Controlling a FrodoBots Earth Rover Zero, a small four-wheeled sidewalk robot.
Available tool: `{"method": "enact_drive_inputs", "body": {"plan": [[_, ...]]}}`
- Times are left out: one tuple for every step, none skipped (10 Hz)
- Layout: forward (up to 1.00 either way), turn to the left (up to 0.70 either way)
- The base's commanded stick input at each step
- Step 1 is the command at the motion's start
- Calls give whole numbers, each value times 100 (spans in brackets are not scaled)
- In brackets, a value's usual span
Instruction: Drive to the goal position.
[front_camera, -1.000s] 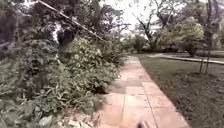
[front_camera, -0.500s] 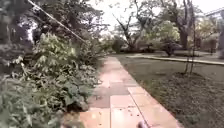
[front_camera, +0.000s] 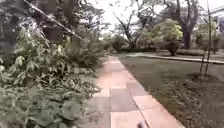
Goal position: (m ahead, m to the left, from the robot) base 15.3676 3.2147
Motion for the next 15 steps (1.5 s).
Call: {"method": "enact_drive_inputs", "body": {"plan": [[100, 2], [100, -1], [100, -6], [100, -35], [100, -27], [100, 0], [100, 0], [100, 0], [100, 0], [100, 0], [100, 0], [100, 0], [100, -25], [100, -29], [100, -6]]}}
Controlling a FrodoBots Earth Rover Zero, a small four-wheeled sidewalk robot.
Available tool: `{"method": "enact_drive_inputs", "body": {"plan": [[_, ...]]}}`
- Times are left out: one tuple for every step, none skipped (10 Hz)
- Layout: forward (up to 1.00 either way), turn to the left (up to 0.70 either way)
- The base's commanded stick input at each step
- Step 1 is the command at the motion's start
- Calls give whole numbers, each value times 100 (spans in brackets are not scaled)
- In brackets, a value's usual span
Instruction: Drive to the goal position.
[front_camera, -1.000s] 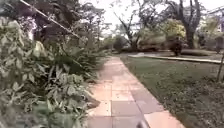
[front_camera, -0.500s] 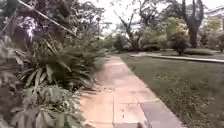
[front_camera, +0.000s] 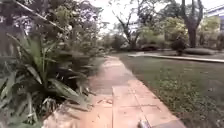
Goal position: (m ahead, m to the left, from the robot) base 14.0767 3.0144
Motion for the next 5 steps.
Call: {"method": "enact_drive_inputs", "body": {"plan": [[100, -37], [100, -37], [100, -9], [100, -6], [100, -1]]}}
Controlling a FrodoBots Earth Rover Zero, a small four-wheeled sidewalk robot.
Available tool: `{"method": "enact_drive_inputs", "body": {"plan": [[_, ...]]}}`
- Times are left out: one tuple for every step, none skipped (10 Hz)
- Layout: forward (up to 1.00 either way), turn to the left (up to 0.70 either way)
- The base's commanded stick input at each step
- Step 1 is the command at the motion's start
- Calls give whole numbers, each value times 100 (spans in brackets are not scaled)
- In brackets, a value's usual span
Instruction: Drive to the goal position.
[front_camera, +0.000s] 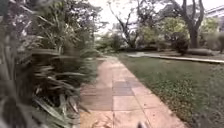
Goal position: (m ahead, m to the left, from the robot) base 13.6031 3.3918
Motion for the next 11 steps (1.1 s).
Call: {"method": "enact_drive_inputs", "body": {"plan": [[100, 0], [100, 0], [100, 0], [100, 0], [100, 0], [100, 0], [100, 0], [100, 0], [100, 1], [100, 3], [100, 3]]}}
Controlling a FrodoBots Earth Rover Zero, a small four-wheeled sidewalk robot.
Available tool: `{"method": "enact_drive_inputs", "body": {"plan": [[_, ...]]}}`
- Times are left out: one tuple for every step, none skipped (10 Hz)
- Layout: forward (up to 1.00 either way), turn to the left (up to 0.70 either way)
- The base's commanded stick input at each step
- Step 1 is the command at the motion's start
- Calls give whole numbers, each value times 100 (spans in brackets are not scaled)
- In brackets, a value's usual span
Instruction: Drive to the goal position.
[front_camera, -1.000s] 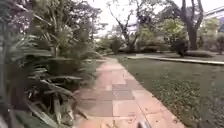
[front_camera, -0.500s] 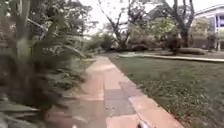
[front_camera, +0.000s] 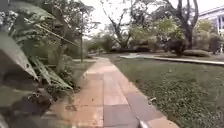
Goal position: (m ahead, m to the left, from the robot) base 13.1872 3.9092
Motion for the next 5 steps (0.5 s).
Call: {"method": "enact_drive_inputs", "body": {"plan": [[100, 3], [100, 3], [100, 3], [100, 4], [100, 4]]}}
